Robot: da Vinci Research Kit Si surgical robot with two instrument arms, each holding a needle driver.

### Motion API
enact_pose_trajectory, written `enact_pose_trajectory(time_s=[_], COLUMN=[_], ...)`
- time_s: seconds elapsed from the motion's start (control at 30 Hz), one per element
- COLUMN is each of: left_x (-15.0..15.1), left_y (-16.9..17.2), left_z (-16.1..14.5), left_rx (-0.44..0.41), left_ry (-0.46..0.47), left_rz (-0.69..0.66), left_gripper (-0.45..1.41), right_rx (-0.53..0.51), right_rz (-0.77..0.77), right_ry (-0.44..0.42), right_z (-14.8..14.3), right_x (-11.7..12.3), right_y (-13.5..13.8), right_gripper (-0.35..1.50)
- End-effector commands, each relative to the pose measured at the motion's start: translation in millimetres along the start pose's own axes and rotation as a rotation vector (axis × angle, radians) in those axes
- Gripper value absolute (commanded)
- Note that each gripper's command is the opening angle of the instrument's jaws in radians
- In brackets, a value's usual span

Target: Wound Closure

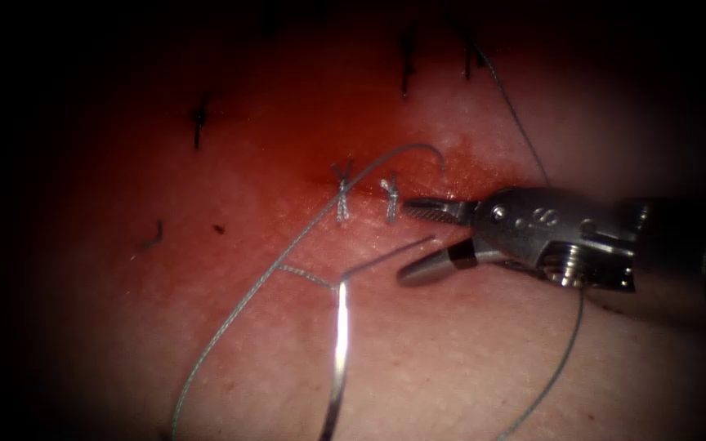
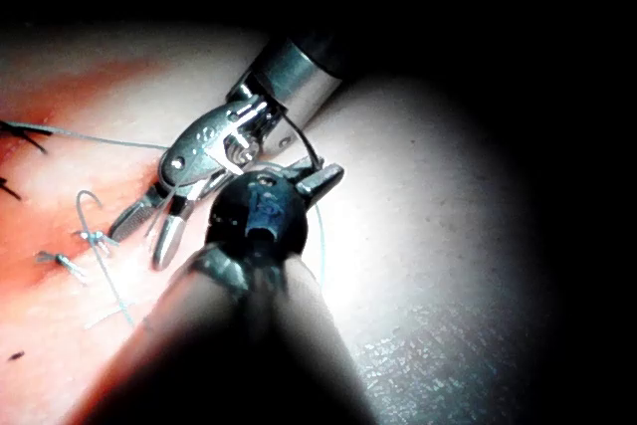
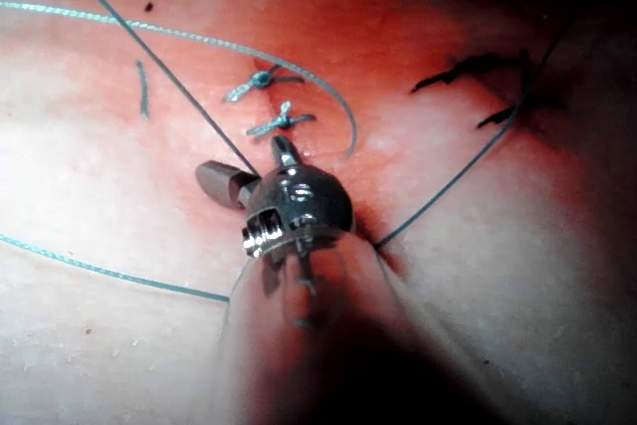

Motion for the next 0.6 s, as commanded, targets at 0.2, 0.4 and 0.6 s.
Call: enact_pose_trajectory(time_s=[0.2,0.4,0.6], left_x=[-0.4,-1.2,-2.5], left_y=[-1.5,-3.0,-4.8], left_z=[-0.3,-1.5,-2.9], left_rx=[0.026,0.077,0.153], left_ry=[0.0,-0.019,-0.059], left_rz=[-0.003,-0.002,-0.023], left_gripper=[-0.45,-0.45,-0.45], right_rx=[0.002,0.023,0.126], right_rz=[0.037,0.093,0.089], right_ry=[-0.034,-0.035,-0.046], right_z=[-0.1,-1.2,-3.0], right_x=[0.6,2.0,4.5], right_y=[-0.5,-2.8,-8.7], right_gripper=[-0.35,-0.35,-0.35])
